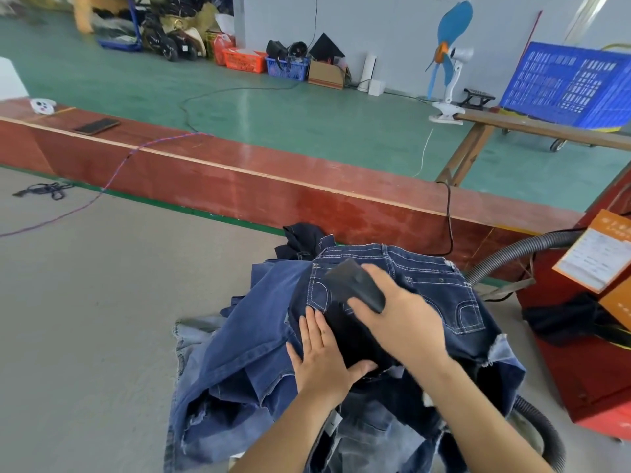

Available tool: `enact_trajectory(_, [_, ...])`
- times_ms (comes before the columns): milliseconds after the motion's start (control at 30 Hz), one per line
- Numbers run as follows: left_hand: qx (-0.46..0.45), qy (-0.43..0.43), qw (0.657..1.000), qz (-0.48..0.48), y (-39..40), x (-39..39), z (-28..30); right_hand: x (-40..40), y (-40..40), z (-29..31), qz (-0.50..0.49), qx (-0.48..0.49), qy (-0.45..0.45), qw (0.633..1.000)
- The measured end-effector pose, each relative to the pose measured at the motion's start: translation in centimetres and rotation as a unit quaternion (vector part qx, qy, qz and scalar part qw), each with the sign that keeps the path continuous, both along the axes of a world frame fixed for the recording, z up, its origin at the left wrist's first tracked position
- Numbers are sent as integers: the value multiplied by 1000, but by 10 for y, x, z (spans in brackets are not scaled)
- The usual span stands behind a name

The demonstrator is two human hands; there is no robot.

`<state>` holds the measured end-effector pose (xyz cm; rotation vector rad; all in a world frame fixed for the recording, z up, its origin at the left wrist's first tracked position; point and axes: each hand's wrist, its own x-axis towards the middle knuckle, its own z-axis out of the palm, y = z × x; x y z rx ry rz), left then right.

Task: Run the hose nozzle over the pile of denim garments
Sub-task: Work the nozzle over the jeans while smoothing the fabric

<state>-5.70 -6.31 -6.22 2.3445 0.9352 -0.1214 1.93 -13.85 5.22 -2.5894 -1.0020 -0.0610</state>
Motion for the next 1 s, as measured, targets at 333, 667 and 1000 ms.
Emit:
enact_trajectory(333, [-5, 5, 1000, -6, -1, -1, 6, -7, -59, 9, 15, -112, 11, 994])
enact_trajectory(667, [9, 5, 1000, -1, -3, 0, 3, -12, -38, -18, 22, -156, -5, 988])
enact_trajectory(1000, [17, 19, 1000, 0, -2, 2, 2, -8, 13, -25, 20, -122, -30, 992])
